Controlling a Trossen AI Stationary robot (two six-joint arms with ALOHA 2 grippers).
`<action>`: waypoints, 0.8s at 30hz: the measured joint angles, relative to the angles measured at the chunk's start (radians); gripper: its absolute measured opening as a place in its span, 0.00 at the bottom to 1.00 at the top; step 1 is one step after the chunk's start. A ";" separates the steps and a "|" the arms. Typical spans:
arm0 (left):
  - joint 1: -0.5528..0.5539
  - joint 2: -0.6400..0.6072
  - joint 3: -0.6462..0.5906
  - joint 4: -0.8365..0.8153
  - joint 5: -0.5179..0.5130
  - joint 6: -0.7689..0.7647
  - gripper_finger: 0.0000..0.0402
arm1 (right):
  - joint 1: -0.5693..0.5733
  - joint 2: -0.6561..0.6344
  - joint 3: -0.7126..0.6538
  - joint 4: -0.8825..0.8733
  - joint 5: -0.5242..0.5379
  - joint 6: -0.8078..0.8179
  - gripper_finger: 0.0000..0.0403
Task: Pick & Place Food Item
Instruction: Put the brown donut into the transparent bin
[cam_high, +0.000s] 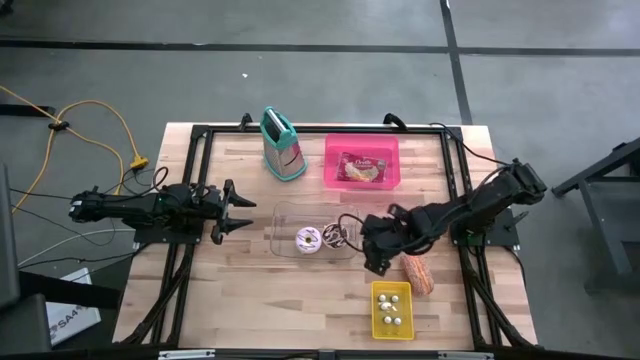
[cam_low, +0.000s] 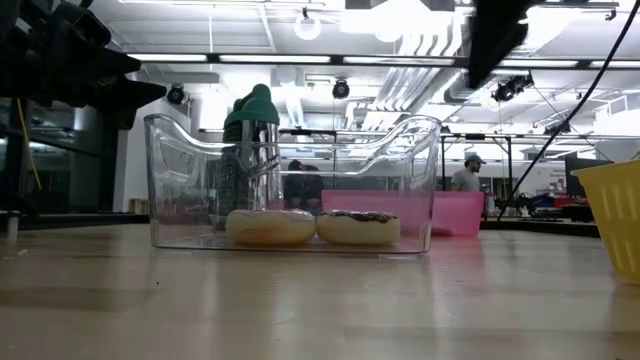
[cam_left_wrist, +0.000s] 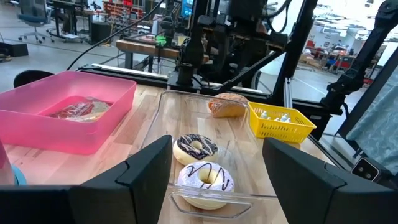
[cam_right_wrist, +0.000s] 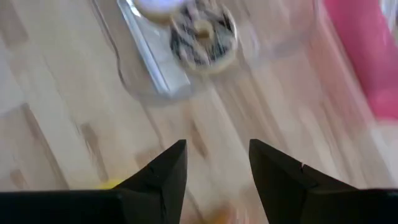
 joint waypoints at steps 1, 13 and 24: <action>0.000 0.000 0.000 0.000 0.000 0.000 0.61 | 0.014 -0.004 0.000 -0.027 -0.009 0.040 0.40; 0.000 0.000 0.000 0.000 0.000 0.000 0.61 | 0.164 -0.006 0.000 -0.256 -0.127 0.599 0.40; 0.000 0.000 0.000 0.000 0.000 0.000 0.61 | 0.252 -0.006 0.000 -0.321 -0.180 0.872 0.40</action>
